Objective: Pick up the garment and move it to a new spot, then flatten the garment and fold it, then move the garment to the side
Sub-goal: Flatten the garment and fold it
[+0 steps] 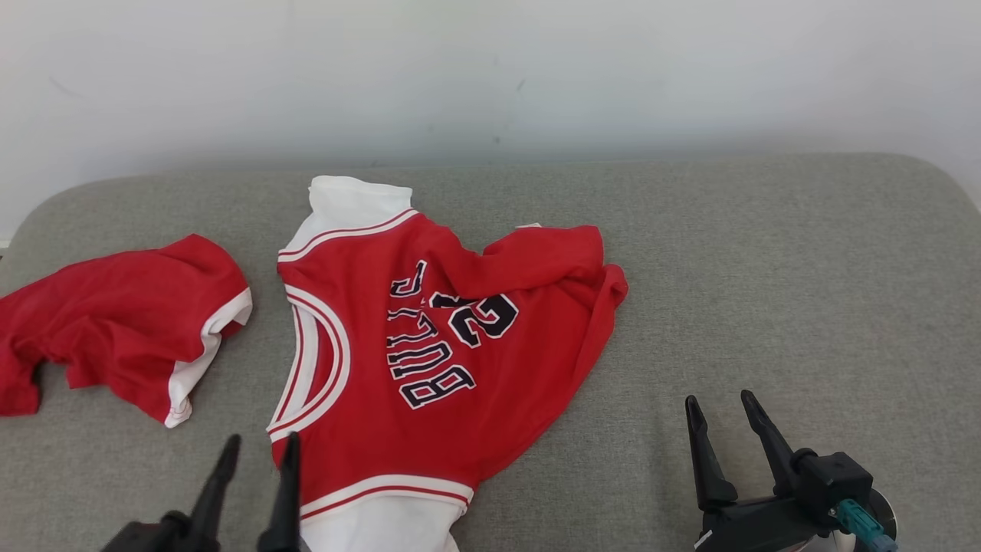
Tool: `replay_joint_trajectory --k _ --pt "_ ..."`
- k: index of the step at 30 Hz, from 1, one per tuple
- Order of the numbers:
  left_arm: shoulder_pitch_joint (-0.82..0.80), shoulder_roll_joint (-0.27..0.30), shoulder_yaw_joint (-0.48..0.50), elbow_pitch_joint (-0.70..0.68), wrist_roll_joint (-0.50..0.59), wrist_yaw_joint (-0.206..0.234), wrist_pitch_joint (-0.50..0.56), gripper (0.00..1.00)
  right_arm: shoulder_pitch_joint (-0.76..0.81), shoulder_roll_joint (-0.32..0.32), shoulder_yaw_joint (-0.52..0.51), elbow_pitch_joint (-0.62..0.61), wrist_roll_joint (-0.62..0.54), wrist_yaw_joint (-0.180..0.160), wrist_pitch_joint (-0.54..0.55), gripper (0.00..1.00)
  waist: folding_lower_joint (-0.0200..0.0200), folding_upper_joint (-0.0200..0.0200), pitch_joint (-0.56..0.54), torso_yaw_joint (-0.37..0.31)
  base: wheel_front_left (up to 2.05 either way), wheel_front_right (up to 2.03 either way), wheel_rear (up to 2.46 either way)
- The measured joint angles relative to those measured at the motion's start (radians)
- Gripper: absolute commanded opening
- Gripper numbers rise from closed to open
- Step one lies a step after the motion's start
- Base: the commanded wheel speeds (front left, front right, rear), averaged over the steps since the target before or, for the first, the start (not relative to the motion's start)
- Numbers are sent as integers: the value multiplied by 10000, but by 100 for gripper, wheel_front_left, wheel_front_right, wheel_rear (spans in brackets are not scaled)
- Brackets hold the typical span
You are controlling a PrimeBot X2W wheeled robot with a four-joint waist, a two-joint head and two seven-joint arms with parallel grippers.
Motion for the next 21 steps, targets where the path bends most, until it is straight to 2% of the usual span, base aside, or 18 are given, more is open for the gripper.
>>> replay_joint_trajectory --k 1,6,15,21 --pt "-11 -128 464 -157 180 130 0 100 1 -2 -15 -6 -23 0 0 100 0 0 -12 -87 0 0 0" --pt "-129 -228 1329 -215 453 222 0 100 75 0 -79 -38 -50 0 0 100 0 0 -16 -247 0 0 0" --pt "-430 -389 2391 196 1154 130 0 100 93 0 -205 -21 -79 0 0 100 0 0 36 -476 0 0 0" --pt "-475 -464 2679 410 1549 -69 0 100 95 -2 -257 6 -81 0 0 100 0 -1 65 -533 0 0 0"
